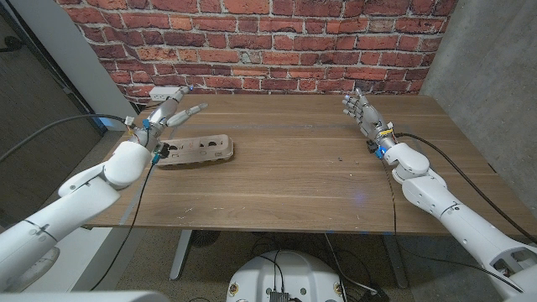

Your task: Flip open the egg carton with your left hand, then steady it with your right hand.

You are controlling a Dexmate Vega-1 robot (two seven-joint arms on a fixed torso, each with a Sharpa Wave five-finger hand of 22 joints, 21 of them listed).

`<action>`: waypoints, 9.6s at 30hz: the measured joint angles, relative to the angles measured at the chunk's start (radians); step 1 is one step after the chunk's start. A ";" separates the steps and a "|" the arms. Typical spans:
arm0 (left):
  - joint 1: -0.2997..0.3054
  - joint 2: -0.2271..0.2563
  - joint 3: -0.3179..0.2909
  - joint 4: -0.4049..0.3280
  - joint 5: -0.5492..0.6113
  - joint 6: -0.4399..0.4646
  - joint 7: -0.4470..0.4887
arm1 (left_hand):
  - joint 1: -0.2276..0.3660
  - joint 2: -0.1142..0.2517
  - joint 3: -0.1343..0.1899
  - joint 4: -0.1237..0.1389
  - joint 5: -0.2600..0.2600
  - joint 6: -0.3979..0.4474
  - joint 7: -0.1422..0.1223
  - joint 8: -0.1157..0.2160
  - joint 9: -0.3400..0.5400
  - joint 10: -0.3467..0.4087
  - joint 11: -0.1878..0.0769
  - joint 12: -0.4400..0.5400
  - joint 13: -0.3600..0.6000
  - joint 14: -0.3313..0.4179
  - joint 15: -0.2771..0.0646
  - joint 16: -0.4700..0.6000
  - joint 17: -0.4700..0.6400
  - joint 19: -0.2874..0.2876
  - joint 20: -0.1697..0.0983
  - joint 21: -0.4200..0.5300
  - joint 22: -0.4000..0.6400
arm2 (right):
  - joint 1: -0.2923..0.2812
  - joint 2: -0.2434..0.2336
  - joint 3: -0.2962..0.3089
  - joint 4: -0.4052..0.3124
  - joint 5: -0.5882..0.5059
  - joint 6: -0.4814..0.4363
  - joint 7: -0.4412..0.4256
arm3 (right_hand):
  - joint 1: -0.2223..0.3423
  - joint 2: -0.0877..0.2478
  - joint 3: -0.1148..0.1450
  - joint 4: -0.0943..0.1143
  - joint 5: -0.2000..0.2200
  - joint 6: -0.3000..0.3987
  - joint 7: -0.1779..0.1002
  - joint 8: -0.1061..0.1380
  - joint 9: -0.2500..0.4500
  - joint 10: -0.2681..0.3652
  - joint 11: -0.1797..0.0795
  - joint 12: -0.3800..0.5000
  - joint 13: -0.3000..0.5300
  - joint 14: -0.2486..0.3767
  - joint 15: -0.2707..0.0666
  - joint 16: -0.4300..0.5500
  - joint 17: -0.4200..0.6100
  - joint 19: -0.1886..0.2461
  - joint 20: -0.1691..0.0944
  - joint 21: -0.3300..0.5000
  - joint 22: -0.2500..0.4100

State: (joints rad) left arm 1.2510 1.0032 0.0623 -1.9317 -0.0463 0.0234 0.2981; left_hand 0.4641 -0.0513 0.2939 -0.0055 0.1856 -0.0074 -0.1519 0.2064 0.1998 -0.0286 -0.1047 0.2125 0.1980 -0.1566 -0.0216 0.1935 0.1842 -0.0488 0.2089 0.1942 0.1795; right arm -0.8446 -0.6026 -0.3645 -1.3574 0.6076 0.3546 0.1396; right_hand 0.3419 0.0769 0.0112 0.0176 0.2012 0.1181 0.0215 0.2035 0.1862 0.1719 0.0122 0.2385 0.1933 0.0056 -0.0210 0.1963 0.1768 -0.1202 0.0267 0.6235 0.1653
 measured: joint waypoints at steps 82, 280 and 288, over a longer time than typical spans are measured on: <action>0.167 0.291 0.146 -0.218 0.651 0.522 -0.119 | 0.175 -0.010 0.029 -0.120 0.020 0.000 0.011 0.072 0.077 0.145 -0.099 0.027 0.065 0.024 -0.014 0.010 0.020 0.013 -0.091 0.014 0.005 | -0.010 0.001 0.011 0.009 0.038 -0.022 0.006 | -0.017 -0.025 -0.019 0.003 0.000 0.000 0.000 -0.004 0.000 0.003 0.004 0.000 0.000 0.005 0.005 0.000 0.004 0.023 0.005 -0.052 0.000; -0.160 -0.219 0.446 0.103 0.674 0.479 0.393 | 0.568 0.203 0.449 0.186 0.015 0.487 -0.032 0.471 0.329 0.593 -0.131 0.505 0.386 0.603 -0.025 0.231 0.347 0.224 -0.112 0.192 0.046 | 0.002 0.035 0.052 0.057 0.204 -0.055 0.180 | -0.024 -0.010 -0.025 -0.002 0.000 -0.051 -0.004 -0.016 0.000 -0.045 -0.012 -0.019 0.000 -0.014 0.003 -0.012 0.005 0.028 0.014 -0.158 0.004; -0.231 -0.290 0.467 0.139 0.568 0.394 0.411 | 0.568 0.203 0.453 0.182 0.014 0.497 -0.035 0.471 0.328 0.613 -0.130 0.510 0.389 0.614 -0.025 0.221 0.347 0.224 -0.112 0.200 0.044 | -0.004 0.036 0.057 0.059 0.197 -0.034 0.168 | -0.024 -0.010 -0.025 -0.002 0.000 -0.051 -0.004 -0.016 0.000 -0.045 -0.012 -0.019 0.000 -0.014 0.003 -0.012 0.005 0.034 0.020 -0.162 0.004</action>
State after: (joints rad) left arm 1.0201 0.7129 0.5292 -1.7925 0.5215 0.4177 0.7087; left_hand 1.0320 0.1517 0.7472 0.1767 0.1998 0.4898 -0.1874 0.6778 0.5281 0.5844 -0.2344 0.7226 0.5873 0.4574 -0.0463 0.4140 0.5310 0.1749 0.0967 0.3942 0.2233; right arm -0.8484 -0.5666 -0.3075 -1.2987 0.8042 0.3204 0.3079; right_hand 0.3180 0.0666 -0.0137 0.0152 0.2012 0.0675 0.0180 0.1880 0.1863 0.1270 -0.0001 0.2191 0.1931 -0.0088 -0.0178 0.1847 0.1817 -0.0860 0.0467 0.4616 0.1697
